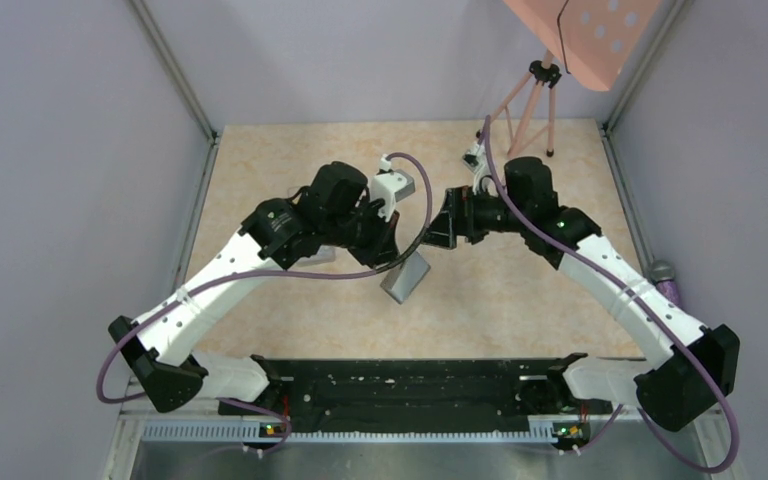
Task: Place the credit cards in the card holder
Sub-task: Open the card holder.
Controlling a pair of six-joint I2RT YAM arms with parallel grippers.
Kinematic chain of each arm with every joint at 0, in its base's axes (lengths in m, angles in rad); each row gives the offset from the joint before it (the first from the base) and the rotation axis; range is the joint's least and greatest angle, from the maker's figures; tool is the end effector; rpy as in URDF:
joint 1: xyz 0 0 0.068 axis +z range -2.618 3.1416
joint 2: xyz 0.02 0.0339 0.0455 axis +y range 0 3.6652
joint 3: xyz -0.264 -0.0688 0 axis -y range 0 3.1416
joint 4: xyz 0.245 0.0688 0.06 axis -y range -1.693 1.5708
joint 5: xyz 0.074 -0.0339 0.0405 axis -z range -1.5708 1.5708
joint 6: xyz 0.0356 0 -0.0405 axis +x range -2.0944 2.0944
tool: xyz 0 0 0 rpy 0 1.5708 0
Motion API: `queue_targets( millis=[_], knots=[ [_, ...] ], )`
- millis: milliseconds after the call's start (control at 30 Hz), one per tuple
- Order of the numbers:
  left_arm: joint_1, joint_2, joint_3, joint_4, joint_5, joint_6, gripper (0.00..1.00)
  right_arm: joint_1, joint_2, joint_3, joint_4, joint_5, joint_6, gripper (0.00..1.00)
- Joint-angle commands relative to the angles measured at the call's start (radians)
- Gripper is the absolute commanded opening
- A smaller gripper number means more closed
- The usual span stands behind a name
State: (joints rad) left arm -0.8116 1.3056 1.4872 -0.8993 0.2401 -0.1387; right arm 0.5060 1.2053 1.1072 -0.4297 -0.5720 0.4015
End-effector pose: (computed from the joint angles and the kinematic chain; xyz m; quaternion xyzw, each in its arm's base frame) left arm 0.1747 -0.1964 0.4001 0.3452 0.8368 -0.2849 0.3154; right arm 0.2226 0.1454 0.3434 -0.1838 0.8234 0.4294 0.3224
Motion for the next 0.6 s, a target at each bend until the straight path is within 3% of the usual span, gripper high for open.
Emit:
queue_targets(
  millis=[0,300,500,567],
  knots=[
    [0.002,0.007,0.045,0.016,0.15,0.015,0.0,-0.007,-0.017,0.019,0.152,-0.127,0.039,0.93],
    [0.003,0.009,0.048,0.044,0.24,0.003,0.0,0.007,0.028,-0.145,0.568,-0.369,0.301,0.93],
    [0.002,-0.01,0.025,0.069,0.228,-0.011,0.0,0.025,0.04,-0.174,0.592,-0.466,0.324,0.89],
    [0.003,-0.026,0.008,0.082,0.207,-0.016,0.0,0.025,0.03,-0.182,0.572,-0.492,0.315,0.83]
  ],
)
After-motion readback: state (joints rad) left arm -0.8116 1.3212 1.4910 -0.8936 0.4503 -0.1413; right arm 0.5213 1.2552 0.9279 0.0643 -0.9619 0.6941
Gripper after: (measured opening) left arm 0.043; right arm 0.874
